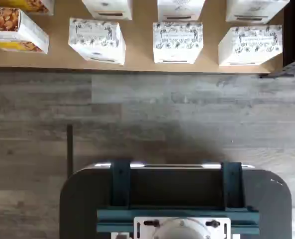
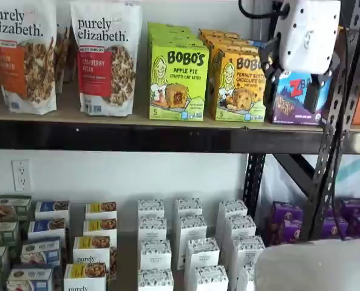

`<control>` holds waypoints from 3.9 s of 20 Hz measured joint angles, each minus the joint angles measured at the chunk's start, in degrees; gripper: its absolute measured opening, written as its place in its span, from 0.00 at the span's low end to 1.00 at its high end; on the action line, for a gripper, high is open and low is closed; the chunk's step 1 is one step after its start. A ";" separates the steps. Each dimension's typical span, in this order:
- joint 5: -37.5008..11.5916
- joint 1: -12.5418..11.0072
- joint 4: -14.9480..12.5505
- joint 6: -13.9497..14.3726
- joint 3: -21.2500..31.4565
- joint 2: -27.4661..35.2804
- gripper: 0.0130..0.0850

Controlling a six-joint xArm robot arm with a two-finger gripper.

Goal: Pick the green box on the top shelf, the fourth from the left

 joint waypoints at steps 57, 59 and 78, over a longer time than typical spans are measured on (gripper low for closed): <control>-30.97 17.67 -7.91 16.43 -3.58 12.60 1.00; -31.70 17.74 -7.34 16.47 -4.50 13.85 1.00; -31.45 17.52 -5.49 16.35 -12.41 24.57 1.00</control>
